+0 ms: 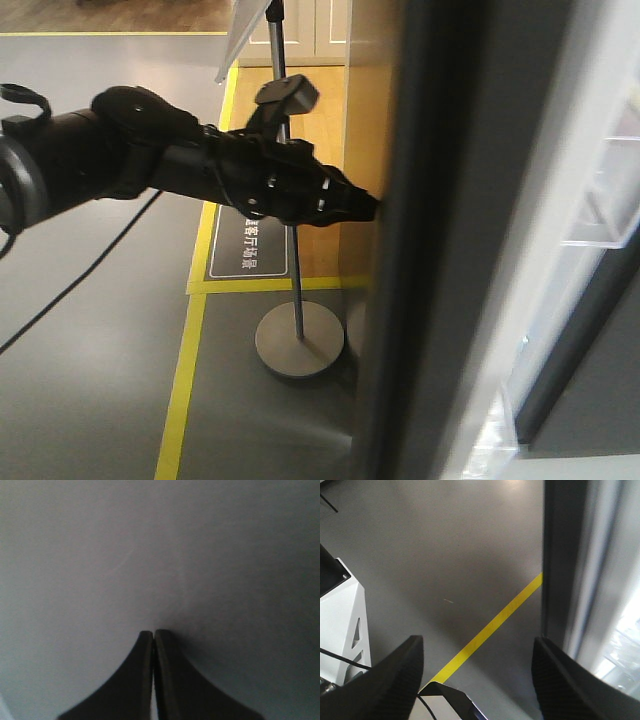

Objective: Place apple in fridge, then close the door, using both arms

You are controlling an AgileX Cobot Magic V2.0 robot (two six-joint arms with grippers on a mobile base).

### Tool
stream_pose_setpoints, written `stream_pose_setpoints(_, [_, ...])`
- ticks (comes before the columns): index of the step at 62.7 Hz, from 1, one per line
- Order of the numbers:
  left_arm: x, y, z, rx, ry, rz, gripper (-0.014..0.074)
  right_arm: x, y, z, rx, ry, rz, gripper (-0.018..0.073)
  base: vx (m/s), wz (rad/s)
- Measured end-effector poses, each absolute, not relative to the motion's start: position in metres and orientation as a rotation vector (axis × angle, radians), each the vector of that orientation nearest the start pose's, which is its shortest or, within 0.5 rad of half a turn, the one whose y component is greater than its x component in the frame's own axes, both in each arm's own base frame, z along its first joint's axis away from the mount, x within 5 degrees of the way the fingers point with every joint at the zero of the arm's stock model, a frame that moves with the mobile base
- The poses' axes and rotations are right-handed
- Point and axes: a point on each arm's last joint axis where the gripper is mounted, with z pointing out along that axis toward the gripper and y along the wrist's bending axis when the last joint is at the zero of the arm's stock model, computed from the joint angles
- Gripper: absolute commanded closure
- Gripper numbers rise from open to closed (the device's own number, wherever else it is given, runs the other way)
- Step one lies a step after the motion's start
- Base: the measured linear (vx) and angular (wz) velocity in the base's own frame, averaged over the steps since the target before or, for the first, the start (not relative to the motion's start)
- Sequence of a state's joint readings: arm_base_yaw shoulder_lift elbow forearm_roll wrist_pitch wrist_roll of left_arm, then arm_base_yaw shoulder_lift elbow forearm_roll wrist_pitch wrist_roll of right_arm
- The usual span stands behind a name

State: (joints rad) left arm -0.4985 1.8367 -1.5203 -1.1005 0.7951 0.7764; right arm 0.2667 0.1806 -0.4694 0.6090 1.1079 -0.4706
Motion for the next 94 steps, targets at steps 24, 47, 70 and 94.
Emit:
stream_pose_setpoints(24, [0.293, -0.317, 0.314, 0.833, 2.02, -1.148, 0.0603, 0.004, 0.049, 0.277, -0.758, 2.052, 0.649, 0.0109, 0.0, 0.0])
stream_pose_setpoints(47, [0.264, -0.346, 0.314, 0.94, 1.957, -1.119, 0.0603, 0.004, 0.049, 0.277, -0.758, 2.052, 0.649, 0.0109, 0.0, 0.0])
stream_pose_setpoints(70, [0.243, -0.295, 0.361, 1.055, 2.022, -0.709, 0.0603, 0.004, 0.049, 0.277, -0.758, 2.052, 0.649, 0.0109, 0.0, 0.0])
stream_pose_setpoints(94, [0.219, -0.216, 0.352, 0.857, 2.174, -0.33, 0.0603, 0.004, 0.05, 0.277, -0.756, 2.05, 0.652, 0.0109, 0.0, 0.0])
